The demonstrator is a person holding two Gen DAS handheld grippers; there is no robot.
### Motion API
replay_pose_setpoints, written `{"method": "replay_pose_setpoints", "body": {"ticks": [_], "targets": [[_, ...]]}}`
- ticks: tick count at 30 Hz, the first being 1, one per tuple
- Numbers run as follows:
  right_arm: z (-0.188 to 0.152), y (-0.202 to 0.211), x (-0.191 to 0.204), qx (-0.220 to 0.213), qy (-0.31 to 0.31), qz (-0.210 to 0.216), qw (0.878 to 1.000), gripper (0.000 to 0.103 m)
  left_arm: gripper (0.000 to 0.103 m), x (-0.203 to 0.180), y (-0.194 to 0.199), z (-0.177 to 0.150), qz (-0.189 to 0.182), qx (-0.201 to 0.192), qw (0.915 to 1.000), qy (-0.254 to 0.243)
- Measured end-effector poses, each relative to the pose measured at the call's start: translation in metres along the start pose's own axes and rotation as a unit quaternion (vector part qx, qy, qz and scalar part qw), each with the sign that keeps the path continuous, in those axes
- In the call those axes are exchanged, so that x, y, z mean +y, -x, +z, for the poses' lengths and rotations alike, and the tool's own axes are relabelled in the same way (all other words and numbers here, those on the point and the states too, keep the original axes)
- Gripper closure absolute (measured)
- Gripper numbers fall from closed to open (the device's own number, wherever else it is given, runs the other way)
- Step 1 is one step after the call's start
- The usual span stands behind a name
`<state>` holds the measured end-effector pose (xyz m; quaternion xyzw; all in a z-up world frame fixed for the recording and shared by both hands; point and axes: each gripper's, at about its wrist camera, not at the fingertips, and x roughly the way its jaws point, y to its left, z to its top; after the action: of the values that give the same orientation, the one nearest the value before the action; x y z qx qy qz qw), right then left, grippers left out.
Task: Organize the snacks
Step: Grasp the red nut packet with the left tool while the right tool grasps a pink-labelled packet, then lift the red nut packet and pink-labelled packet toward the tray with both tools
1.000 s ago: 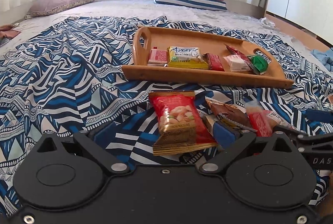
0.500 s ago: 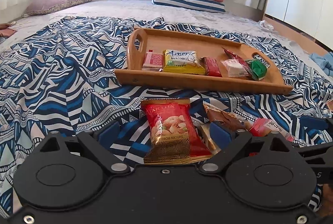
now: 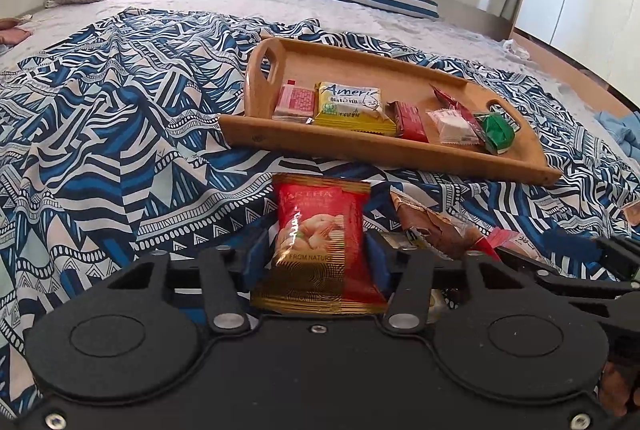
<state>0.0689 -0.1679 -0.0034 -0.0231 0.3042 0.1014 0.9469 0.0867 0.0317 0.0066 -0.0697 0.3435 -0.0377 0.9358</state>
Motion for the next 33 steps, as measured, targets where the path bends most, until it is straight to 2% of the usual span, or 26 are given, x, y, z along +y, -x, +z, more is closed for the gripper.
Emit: {"method": "replay_pose_setpoints", "body": {"ticks": [4,10,23,33], "targets": [[-0.003,-0.001,0.008,0.003,0.011,0.008,1.0,0.052,0.058,-0.002,0.003,-0.001,-0.001,-0.001,1.0,0.007],[-0.004,0.002,0.015,-0.002,0.026,0.001,1.0,0.065,0.059,-0.006,0.007,-0.002,0.002,-0.005,1.0,0.0],[0.001,0.012,0.011,-0.007,0.022,-0.018,1.0,0.071,0.06,-0.007,0.017,0.0,0.008,-0.012,0.9999,0.0],[0.008,0.023,0.008,-0.022,0.02,-0.023,0.999,0.071,0.06,-0.008,0.025,0.005,0.01,-0.021,0.9997,-0.001]]}}
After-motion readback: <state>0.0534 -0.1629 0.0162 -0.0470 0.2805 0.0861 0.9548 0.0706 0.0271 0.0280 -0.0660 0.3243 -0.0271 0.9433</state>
